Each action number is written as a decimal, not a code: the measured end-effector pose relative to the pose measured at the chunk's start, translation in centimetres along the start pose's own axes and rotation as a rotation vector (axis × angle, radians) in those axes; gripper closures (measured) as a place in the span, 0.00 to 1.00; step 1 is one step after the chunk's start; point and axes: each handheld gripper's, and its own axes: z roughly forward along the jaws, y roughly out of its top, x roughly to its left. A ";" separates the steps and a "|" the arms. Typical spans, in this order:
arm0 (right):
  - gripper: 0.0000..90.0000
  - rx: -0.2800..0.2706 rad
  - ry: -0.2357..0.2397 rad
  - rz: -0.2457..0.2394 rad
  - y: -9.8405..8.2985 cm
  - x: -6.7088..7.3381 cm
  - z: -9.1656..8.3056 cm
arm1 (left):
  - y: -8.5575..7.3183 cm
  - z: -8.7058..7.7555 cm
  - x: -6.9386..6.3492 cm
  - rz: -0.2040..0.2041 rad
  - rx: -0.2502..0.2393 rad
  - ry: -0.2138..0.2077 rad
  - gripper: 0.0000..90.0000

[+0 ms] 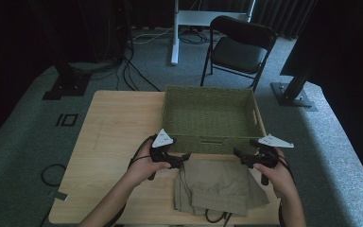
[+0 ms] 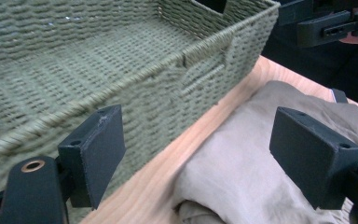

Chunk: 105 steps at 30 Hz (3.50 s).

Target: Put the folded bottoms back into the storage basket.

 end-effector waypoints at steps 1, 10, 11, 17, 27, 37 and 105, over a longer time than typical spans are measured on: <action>0.15 0.005 0.002 -0.001 -0.4 0.1 0.0 | -0.4 0.2 -0.4 0.009 0.010 0.002 0.21; 0.15 0.033 0.017 -0.003 -2.0 0.4 0.2 | -1.9 1.0 -1.3 0.010 0.054 -0.012 0.21; 0.15 0.033 0.017 -0.003 -2.0 0.4 0.2 | -1.9 1.0 -1.3 0.010 0.054 -0.012 0.21; 0.15 0.055 0.025 0.027 -3.4 0.2 0.1 | -3.3 1.9 -1.4 -0.014 0.092 -0.016 0.21; 0.15 0.131 0.006 0.040 -5.7 0.1 0.6 | -4.8 2.7 -1.3 -0.041 0.156 0.012 0.21; 0.15 0.189 -0.022 0.064 -7.5 -0.4 1.1 | -5.9 3.8 -1.4 -0.060 0.205 0.026 0.21; 0.92 0.138 0.086 0.017 -4.0 3.1 0.2 | -3.1 3.1 -1.5 -0.056 0.093 -0.094 0.91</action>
